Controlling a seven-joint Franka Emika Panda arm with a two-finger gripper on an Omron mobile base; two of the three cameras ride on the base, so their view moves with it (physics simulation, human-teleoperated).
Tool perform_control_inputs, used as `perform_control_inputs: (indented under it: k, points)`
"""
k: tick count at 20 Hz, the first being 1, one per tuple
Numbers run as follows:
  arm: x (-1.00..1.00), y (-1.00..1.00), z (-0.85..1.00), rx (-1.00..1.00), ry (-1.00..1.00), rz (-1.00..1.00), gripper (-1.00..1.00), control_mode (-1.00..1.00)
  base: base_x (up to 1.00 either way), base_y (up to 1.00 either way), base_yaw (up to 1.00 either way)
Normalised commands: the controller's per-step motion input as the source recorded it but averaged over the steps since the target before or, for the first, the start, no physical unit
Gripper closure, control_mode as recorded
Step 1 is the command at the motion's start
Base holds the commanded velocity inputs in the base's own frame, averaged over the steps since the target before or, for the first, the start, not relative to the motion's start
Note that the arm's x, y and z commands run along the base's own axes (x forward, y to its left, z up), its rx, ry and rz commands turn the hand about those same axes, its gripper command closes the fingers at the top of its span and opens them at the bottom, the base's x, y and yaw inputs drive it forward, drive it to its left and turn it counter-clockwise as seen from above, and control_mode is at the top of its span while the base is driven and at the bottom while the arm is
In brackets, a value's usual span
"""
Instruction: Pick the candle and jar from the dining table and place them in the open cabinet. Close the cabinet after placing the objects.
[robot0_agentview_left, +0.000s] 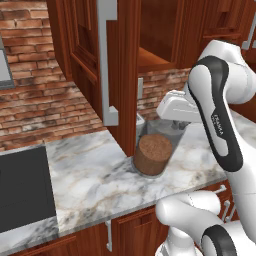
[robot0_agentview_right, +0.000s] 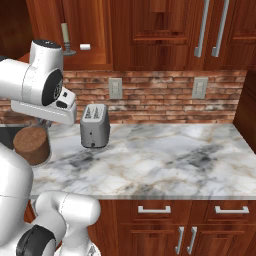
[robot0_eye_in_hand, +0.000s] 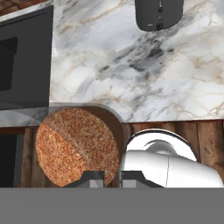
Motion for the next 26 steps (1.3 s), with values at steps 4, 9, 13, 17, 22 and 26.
perform_control_inputs:
  k: [4,9,13,17,22,26]
  points:
    - [0.38,0.00,0.01,0.00,0.00,0.00,1.00,-1.00,0.00,0.00,0.00]
    - [0.56,0.00,0.10,-0.03,0.01,0.00,1.00,-1.00,0.00,0.00,0.00]
    - [0.76,0.00,0.23,-0.07,0.08,-0.03,1.00,-1.00,0.00,0.00,0.00]
    - [0.73,0.01,0.39,-0.01,0.01,-0.07,1.00,-1.00,0.00,0.00,0.00]
    - [0.55,0.15,0.29,0.00,0.00,-0.06,1.00,-1.00,0.00,0.00,0.00]
    - [0.35,0.15,0.04,0.01,-0.03,-0.07,1.00,-1.00,0.00,0.00,0.00]
